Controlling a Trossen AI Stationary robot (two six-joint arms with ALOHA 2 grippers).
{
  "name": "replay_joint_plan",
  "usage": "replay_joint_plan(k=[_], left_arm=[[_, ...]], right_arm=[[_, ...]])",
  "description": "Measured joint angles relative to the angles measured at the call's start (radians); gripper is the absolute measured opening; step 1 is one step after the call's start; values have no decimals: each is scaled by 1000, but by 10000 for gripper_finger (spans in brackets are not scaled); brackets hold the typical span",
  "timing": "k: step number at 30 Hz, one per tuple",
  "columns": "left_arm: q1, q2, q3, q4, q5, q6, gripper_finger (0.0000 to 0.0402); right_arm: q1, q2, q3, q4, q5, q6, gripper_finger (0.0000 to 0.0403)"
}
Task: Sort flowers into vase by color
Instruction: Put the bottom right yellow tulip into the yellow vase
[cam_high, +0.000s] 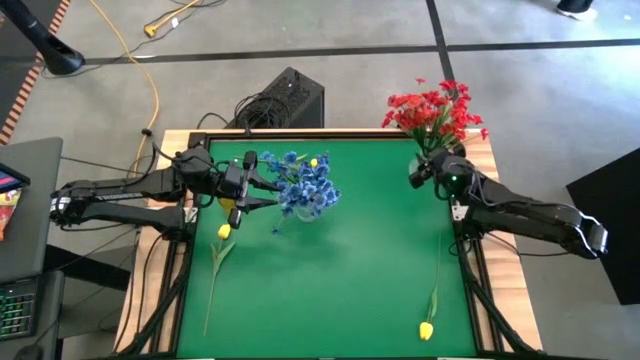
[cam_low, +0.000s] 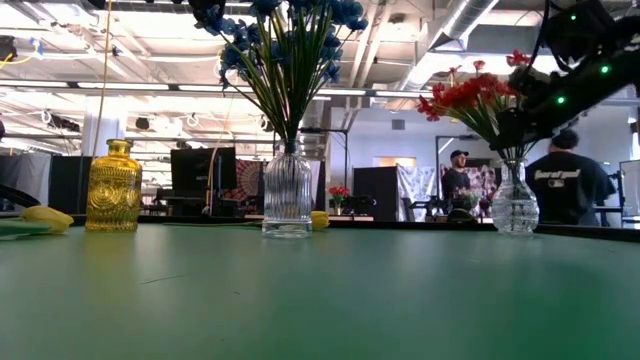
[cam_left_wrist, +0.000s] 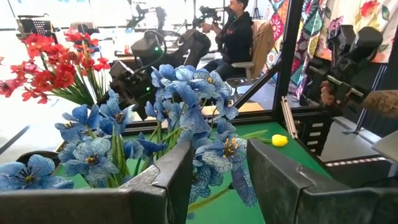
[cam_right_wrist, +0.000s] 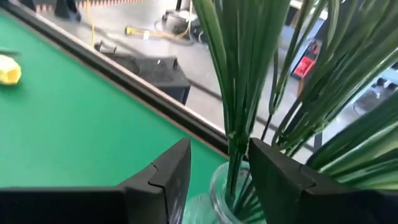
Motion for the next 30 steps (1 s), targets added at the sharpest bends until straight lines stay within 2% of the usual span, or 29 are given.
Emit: replay_joint_plan(k=[7, 10, 15, 22, 27, 30], left_arm=[[0, 0, 0, 0, 4, 2, 141], [0, 0, 0, -6, 6, 1, 141], [0, 0, 0, -26, 7, -1, 141], [0, 0, 0, -70, 30, -17, 141], [0, 0, 0, -162, 53, -26, 141], [0, 0, 0, -221, 53, -25, 141]], right_arm=[[32, 0, 127, -233, -2, 3, 187], [50, 0, 177, -320, -45, 4, 187], [82, 1, 220, -346, -213, -1, 187], [172, 46, 252, -365, -503, -5, 187], [306, 123, 255, -364, -706, -38, 187], [422, 185, 255, -360, -739, -57, 187]])
